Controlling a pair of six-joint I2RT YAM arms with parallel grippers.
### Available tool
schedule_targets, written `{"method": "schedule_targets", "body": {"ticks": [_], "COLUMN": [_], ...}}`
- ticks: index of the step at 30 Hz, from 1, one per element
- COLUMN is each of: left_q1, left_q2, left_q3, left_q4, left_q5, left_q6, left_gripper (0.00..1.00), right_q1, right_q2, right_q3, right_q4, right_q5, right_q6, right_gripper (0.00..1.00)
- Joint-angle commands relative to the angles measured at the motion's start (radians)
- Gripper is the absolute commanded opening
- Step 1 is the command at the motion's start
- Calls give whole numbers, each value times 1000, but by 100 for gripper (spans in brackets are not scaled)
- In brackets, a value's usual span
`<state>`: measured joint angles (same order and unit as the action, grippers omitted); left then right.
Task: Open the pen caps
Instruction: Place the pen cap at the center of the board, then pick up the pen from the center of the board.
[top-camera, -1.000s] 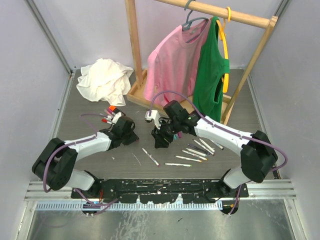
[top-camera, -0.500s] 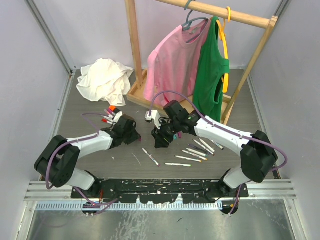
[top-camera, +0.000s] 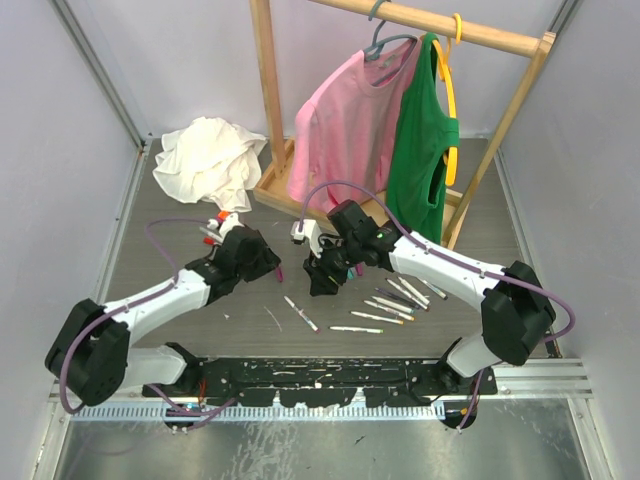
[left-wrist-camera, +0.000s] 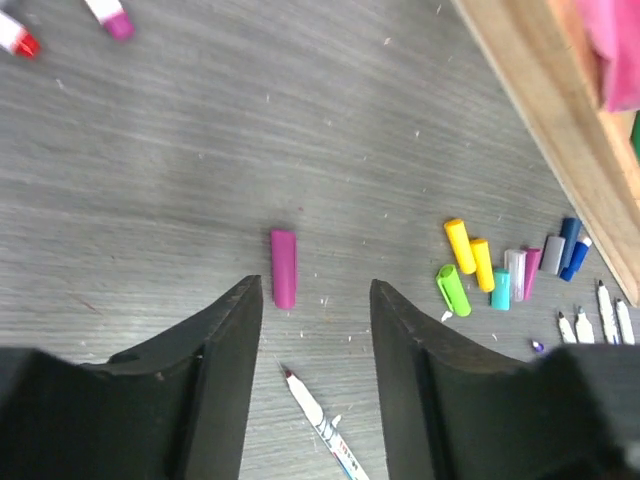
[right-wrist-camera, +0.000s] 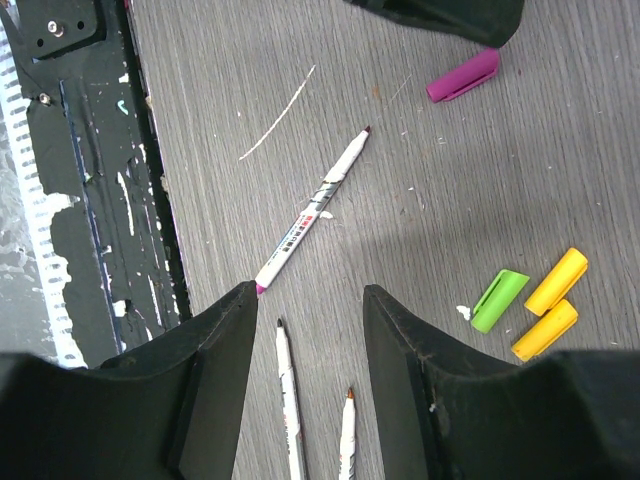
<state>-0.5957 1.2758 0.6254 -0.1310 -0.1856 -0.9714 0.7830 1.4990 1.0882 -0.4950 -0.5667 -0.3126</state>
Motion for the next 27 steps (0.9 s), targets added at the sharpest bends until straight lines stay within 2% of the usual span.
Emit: {"method": "schedule_targets", "body": {"ticks": [1,3,7,12,16,27], "left_q1": [14,64,172,250,303,393], "left_q2": [-67,-66,-28,98,205,323], "left_q3": [-2,-5,15,146,267,343], "left_q4": [15,12,6,-193,-320,-308], "left_q5": [-150,-178,-143,-218,-214,-167], "left_q6": [104,105,91,-2,-14,23], "left_gripper": [52,55,56,54,46,40], "right_q1": [-5,-5,-6,-7,-6,-8], "right_q2": [-22,-24,-26,-25,-23,-17], "right_q3": [13,13,10,10,11,12], "right_q4": [15,14,14,12,10,10], "right_q5": [-18,-14,-9,2,4,7], "right_q6": [-15,-19,-21,-29,-31,-32], "right_gripper": [52,52,52,52,52,52]}}
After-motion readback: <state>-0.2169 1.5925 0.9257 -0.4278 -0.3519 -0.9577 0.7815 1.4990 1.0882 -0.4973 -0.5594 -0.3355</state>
